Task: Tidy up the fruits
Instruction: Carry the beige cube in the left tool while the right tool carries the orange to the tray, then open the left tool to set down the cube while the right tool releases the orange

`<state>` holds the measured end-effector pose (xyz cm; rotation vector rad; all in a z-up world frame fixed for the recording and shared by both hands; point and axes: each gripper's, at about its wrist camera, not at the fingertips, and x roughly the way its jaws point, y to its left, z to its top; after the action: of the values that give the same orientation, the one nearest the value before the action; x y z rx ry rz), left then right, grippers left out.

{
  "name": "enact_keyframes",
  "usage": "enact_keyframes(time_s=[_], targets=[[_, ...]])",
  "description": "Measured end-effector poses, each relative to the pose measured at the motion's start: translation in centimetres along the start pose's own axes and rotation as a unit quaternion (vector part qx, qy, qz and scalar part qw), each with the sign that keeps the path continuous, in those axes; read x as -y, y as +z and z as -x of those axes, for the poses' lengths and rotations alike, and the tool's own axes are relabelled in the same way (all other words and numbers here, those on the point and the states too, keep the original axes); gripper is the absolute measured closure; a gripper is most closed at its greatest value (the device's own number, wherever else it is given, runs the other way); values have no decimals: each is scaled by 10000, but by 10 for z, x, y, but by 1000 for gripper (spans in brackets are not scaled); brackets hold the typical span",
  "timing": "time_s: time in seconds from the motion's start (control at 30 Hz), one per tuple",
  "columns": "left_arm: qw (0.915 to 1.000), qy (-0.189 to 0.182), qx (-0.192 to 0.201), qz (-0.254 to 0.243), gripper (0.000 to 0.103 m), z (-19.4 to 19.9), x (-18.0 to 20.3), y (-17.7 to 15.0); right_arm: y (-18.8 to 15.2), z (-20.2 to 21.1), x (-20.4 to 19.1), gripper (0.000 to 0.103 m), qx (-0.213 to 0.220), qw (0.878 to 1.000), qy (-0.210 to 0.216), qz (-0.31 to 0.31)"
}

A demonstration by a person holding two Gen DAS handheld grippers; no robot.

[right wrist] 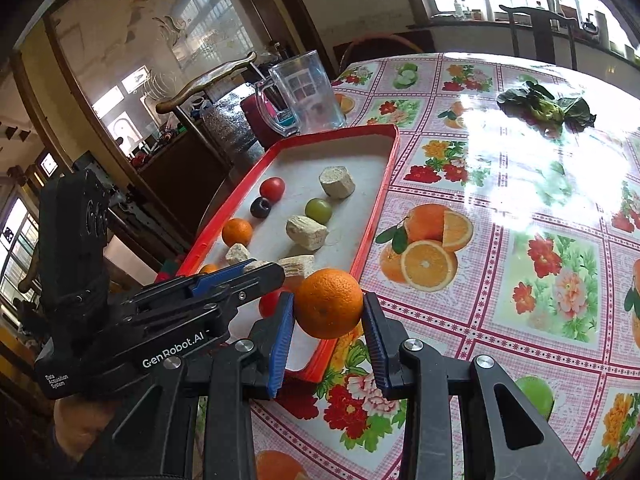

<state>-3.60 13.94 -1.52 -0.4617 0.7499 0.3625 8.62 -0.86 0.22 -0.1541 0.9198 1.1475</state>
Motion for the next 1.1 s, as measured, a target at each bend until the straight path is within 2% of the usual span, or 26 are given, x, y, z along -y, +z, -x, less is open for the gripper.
enact_keyframes(time_s=[0.5,0.73,1.1], targets=[[9996,95,80,257,82,32,-39,-21,-8,-19,-32,68,-249,9985,53,489],[9989,236,22,399,82,30,-56,-25,-12,-30,-38,68,-397,9976,78,566],[9995,134,-51,286,82,24,-52,-29,-16,-40,-43,67,-493,9964,24,695]])
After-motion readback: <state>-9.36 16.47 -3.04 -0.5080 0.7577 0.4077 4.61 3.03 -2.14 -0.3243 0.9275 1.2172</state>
